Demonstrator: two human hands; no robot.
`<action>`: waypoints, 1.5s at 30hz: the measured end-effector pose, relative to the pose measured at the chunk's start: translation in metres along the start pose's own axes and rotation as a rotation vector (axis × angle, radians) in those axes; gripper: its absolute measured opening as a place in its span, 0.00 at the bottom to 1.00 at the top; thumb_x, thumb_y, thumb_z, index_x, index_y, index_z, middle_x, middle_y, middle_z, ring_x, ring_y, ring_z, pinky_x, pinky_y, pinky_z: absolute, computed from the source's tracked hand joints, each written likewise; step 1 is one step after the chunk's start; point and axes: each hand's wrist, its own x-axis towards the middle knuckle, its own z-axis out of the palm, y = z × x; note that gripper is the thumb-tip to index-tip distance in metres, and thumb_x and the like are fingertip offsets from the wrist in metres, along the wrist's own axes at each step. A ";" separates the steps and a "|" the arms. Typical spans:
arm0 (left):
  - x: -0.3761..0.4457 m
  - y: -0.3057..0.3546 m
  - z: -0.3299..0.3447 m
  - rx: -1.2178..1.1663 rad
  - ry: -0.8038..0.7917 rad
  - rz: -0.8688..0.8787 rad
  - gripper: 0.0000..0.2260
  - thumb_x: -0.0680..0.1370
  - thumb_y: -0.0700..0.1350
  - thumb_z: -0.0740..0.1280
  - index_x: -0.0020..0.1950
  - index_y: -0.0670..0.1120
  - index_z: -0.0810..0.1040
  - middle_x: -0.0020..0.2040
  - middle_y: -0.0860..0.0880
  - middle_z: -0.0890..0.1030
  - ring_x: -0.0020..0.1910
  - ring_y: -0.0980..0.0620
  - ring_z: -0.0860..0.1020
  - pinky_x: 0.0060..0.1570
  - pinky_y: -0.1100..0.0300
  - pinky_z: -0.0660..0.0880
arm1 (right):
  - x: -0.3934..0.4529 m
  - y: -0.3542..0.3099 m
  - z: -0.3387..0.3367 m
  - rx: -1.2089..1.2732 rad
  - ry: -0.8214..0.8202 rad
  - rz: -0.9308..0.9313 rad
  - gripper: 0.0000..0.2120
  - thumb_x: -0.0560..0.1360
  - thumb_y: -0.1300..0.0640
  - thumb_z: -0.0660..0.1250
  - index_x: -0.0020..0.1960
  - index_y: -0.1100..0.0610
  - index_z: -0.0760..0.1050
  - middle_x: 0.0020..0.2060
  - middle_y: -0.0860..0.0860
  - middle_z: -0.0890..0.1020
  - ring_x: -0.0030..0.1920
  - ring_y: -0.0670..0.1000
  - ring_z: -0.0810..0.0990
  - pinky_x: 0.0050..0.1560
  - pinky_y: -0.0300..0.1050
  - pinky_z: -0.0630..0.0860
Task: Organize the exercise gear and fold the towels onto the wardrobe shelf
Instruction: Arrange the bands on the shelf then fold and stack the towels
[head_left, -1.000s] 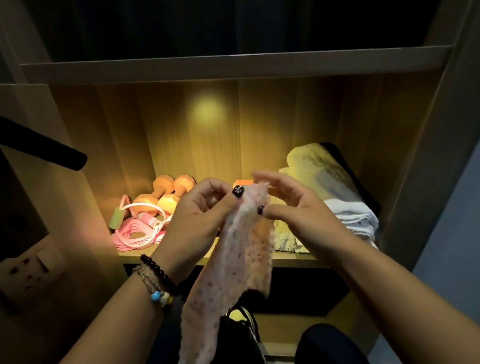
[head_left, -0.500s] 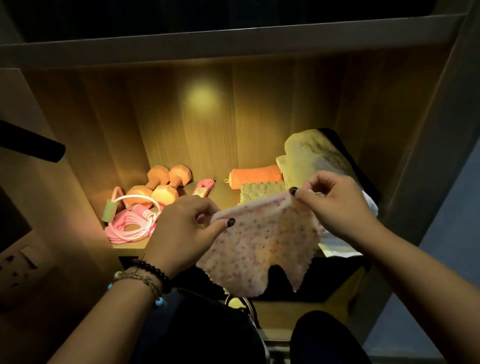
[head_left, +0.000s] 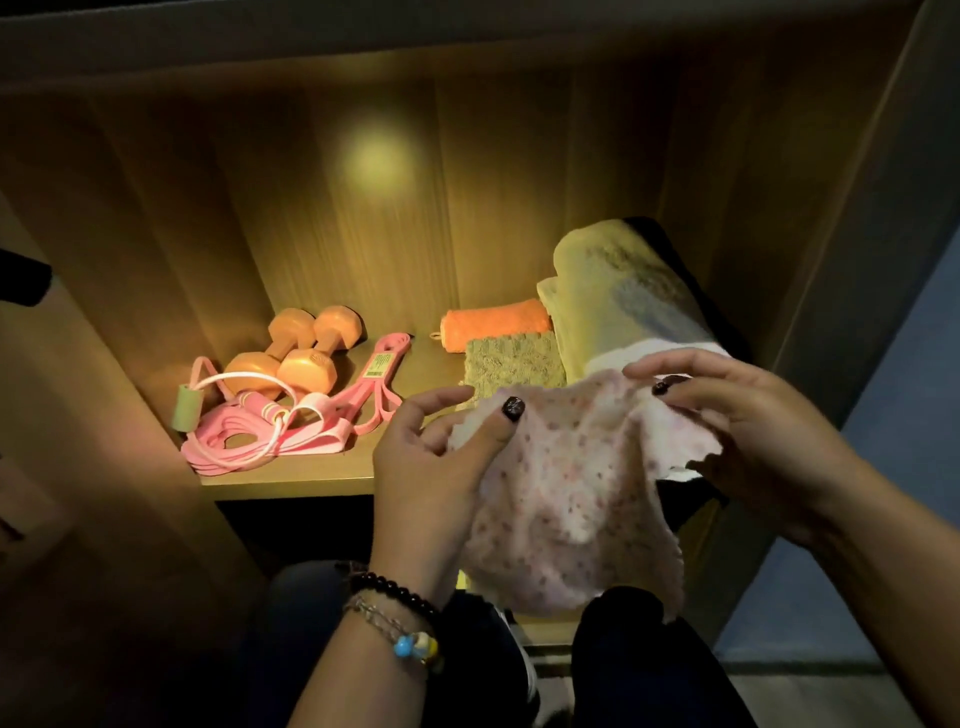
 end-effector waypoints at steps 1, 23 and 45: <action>-0.003 0.001 0.006 -0.014 -0.018 -0.006 0.20 0.65 0.43 0.76 0.54 0.44 0.77 0.43 0.47 0.86 0.42 0.50 0.84 0.42 0.55 0.81 | -0.005 -0.001 -0.002 0.012 -0.038 0.002 0.16 0.75 0.72 0.58 0.45 0.59 0.82 0.45 0.54 0.85 0.39 0.46 0.82 0.31 0.35 0.76; -0.023 -0.010 -0.012 -0.134 -0.057 -0.251 0.19 0.56 0.43 0.77 0.44 0.39 0.81 0.37 0.42 0.84 0.32 0.51 0.81 0.31 0.62 0.78 | -0.023 0.022 0.022 -0.737 -0.189 -0.648 0.07 0.69 0.46 0.68 0.39 0.48 0.79 0.41 0.43 0.79 0.47 0.47 0.78 0.45 0.38 0.73; -0.032 -0.029 -0.014 -0.191 -0.383 -0.219 0.20 0.69 0.30 0.68 0.61 0.40 0.78 0.55 0.41 0.83 0.53 0.45 0.83 0.48 0.57 0.80 | -0.017 0.054 0.033 -0.567 -0.002 -0.251 0.06 0.69 0.58 0.72 0.34 0.56 0.79 0.30 0.52 0.81 0.31 0.43 0.74 0.35 0.44 0.72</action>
